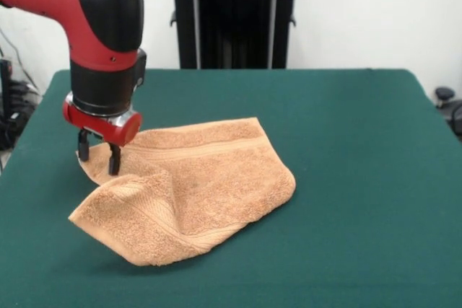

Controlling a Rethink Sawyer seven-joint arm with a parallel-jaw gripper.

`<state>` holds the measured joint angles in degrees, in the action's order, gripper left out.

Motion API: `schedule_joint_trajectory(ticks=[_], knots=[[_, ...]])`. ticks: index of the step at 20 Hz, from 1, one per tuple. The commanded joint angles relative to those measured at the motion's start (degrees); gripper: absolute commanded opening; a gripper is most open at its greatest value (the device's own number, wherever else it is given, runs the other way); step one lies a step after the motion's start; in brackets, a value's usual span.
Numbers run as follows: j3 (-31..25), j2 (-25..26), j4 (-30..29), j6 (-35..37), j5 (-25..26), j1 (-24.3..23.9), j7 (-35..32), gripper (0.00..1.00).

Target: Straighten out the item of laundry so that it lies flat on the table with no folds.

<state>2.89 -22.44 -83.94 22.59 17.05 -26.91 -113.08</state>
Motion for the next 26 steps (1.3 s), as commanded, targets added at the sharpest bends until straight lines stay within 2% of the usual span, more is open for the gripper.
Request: schedule_joint_trajectory(ticks=[1,9,16,26], knots=[[-6.0,-1.0,-1.1,8.1,0.4,-4.5,5.3,1.0],[-7.2,2.1,1.4,7.6,0.5,-4.1,3.1,1.0],[-6.7,5.4,1.8,3.8,0.4,-2.6,-1.0,1.0],[-6.1,4.1,0.1,4.6,-1.6,-0.1,-3.8,1.0]])
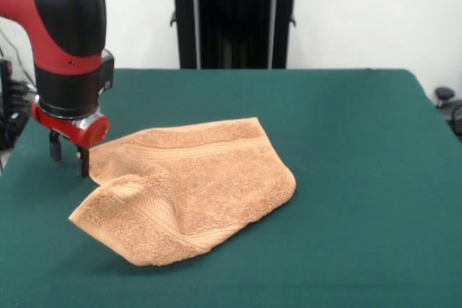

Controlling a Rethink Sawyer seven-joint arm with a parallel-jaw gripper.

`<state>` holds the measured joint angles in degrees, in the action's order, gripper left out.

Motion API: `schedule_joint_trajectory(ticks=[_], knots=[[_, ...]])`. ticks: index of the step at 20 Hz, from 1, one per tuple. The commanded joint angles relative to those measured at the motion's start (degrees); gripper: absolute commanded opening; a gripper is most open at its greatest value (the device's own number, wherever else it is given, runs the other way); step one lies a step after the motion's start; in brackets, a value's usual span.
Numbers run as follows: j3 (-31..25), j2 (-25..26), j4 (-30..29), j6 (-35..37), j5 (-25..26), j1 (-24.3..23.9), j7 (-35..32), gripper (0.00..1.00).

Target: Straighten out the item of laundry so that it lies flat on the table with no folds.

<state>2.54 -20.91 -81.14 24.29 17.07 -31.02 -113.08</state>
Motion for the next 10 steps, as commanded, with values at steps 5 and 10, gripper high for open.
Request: schedule_joint_trajectory(ticks=[5,10], knots=[[-6.1,0.9,-4.2,4.2,-2.4,4.5,-4.0,1.0],[-6.4,0.1,-4.6,5.3,-2.7,4.1,-3.3,1.0]])
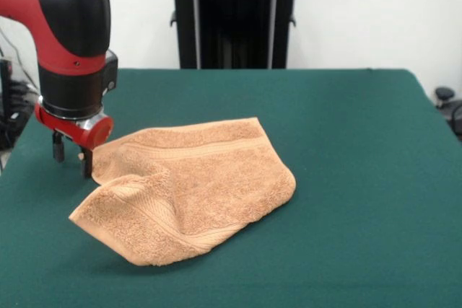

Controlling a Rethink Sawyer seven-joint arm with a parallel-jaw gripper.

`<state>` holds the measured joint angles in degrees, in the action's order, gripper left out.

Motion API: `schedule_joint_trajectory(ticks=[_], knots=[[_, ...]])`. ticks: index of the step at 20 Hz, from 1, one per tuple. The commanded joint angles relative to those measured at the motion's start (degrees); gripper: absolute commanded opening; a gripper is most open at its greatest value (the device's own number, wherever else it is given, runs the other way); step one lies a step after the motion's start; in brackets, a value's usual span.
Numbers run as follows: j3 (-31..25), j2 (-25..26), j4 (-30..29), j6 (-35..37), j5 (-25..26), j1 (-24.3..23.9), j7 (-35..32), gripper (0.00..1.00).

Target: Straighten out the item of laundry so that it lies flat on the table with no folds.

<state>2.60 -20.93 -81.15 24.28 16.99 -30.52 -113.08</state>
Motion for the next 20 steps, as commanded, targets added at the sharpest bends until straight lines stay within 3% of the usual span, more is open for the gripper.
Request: schedule_joint_trajectory(ticks=[1,9,20], knots=[[-6.4,0.3,-4.5,5.2,-2.5,3.5,-3.2,1.0],[-6.1,0.4,-4.7,2.7,-0.6,2.8,-1.7,1.0],[-6.6,-3.4,-6.6,6.6,-0.7,1.6,1.0,1.0]])
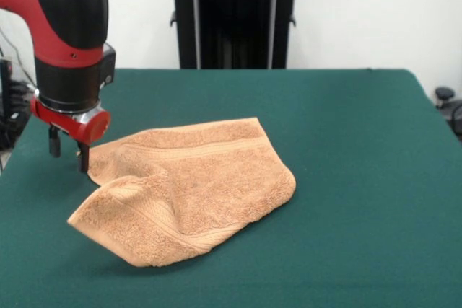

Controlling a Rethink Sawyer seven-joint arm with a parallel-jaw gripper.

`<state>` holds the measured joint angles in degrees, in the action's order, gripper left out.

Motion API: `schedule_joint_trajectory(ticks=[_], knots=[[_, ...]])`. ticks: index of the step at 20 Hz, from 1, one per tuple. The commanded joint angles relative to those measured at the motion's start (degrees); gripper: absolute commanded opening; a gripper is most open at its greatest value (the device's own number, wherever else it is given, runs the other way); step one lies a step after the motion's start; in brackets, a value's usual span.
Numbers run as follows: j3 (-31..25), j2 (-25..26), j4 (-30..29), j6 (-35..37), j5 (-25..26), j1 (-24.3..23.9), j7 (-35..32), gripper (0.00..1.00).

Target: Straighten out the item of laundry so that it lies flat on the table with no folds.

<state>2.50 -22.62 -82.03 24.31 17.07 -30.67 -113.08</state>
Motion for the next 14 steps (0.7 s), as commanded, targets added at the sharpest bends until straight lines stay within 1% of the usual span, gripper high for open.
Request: schedule_joint_trajectory(ticks=[1,6,14], knots=[[-6.6,-2.0,-5.7,6.9,-0.8,1.7,1.2,1.0],[-7.2,-3.6,-5.9,9.6,-1.4,1.2,2.1,1.0],[-8.0,-3.0,-5.8,10.2,-2.3,1.4,0.4,1.0]])
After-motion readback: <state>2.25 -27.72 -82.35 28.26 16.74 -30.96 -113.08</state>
